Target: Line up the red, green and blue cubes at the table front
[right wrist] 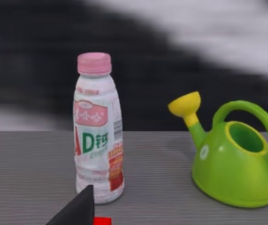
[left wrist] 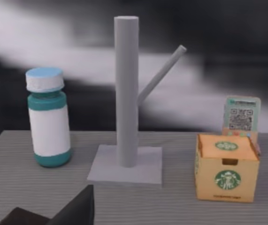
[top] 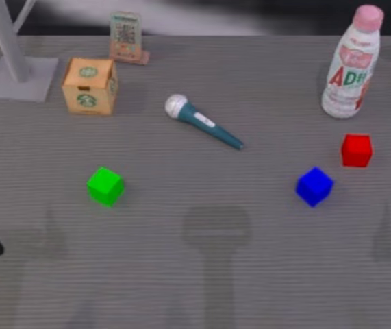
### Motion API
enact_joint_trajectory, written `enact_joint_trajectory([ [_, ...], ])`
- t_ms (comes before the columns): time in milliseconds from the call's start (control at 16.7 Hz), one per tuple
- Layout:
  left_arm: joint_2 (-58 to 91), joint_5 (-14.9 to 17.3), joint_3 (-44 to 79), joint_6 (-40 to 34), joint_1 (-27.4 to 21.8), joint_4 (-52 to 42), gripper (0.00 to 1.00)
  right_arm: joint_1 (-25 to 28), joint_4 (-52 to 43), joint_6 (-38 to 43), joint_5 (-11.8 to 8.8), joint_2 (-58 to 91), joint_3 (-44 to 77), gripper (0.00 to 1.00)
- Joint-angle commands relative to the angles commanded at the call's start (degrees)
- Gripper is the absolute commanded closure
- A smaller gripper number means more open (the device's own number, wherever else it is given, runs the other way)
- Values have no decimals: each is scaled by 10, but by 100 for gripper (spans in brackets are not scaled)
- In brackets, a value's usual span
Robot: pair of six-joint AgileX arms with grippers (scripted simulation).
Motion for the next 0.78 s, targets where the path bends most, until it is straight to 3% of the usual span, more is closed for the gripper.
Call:
enact_joint_trajectory([
  [360, 0, 0, 0, 0, 0, 0, 0, 7, -38, 9, -2, 59, 59, 0],
  [780, 0, 0, 0, 0, 0, 0, 0, 30, -221, 47, -1, 391, 364, 0],
])
